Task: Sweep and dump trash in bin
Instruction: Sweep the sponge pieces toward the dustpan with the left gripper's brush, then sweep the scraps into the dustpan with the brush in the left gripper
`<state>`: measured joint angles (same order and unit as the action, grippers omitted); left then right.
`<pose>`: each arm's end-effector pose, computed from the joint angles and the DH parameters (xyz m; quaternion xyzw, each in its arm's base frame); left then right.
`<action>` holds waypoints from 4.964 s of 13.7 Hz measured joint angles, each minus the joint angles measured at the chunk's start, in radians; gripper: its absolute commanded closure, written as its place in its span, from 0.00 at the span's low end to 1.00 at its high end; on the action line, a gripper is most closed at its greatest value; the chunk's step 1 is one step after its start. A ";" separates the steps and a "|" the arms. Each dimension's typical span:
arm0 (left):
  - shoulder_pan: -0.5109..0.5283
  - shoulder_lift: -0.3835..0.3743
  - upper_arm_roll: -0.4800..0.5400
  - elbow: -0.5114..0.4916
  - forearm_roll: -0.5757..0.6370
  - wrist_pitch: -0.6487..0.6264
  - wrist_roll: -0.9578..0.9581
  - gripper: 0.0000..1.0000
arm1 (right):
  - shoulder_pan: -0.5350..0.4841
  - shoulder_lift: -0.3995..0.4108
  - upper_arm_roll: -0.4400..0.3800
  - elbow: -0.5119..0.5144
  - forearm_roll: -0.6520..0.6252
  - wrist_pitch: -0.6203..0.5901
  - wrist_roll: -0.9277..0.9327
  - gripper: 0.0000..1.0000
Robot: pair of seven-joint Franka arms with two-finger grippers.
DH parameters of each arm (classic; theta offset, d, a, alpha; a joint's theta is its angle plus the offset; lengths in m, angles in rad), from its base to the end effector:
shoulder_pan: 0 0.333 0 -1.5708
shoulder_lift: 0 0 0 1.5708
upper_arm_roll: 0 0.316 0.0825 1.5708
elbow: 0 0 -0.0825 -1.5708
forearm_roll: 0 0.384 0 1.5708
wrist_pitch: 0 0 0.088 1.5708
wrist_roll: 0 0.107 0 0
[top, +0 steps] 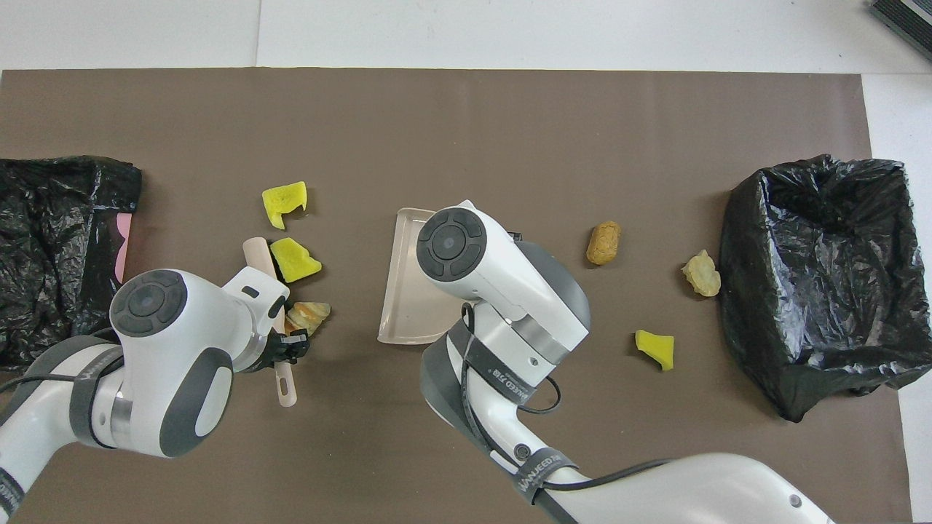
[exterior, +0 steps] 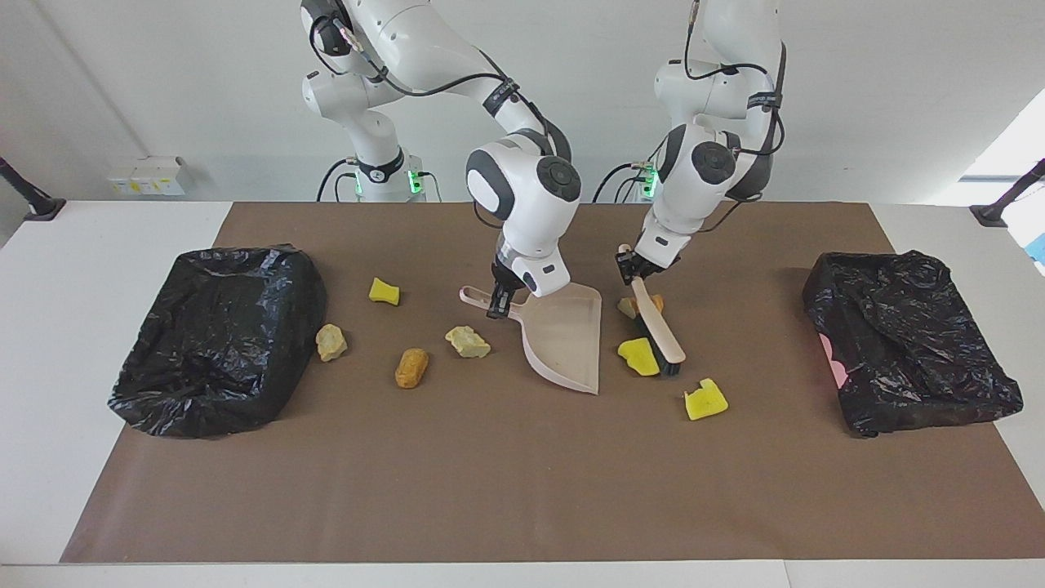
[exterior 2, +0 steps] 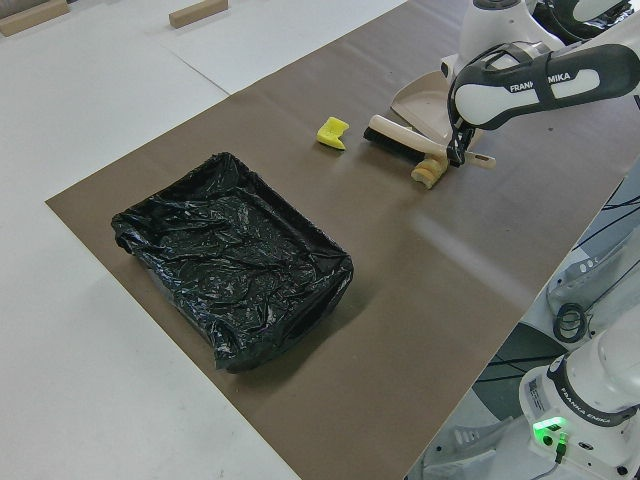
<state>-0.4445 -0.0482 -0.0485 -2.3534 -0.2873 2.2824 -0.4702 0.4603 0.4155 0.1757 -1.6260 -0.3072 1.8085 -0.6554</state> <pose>0.4317 -0.2395 0.3482 0.9908 0.0835 -0.0591 0.0889 0.5408 0.3530 0.3690 0.7584 0.6332 -0.1120 0.1070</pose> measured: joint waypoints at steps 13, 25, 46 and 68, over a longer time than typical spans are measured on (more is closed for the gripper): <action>0.067 0.010 0.028 0.124 0.010 -0.154 0.320 1.00 | 0.000 -0.001 -0.001 0.000 0.000 0.003 0.000 1.00; 0.287 0.221 0.037 0.493 0.391 -0.342 0.640 1.00 | -0.009 -0.001 -0.001 -0.011 0.000 0.014 0.000 1.00; 0.156 0.189 0.003 0.247 0.385 -0.216 0.656 1.00 | -0.009 -0.020 0.001 -0.076 0.000 0.051 -0.001 1.00; 0.077 -0.080 0.038 0.229 0.229 -0.673 0.059 1.00 | -0.009 -0.030 0.001 -0.109 0.000 0.104 -0.061 1.00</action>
<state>-0.3671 -0.1279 -0.0100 -2.1239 -0.0582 1.6093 -0.4112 0.4517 0.3851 0.1762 -1.7354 -0.3072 1.9126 -0.7161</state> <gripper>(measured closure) 0.740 0.683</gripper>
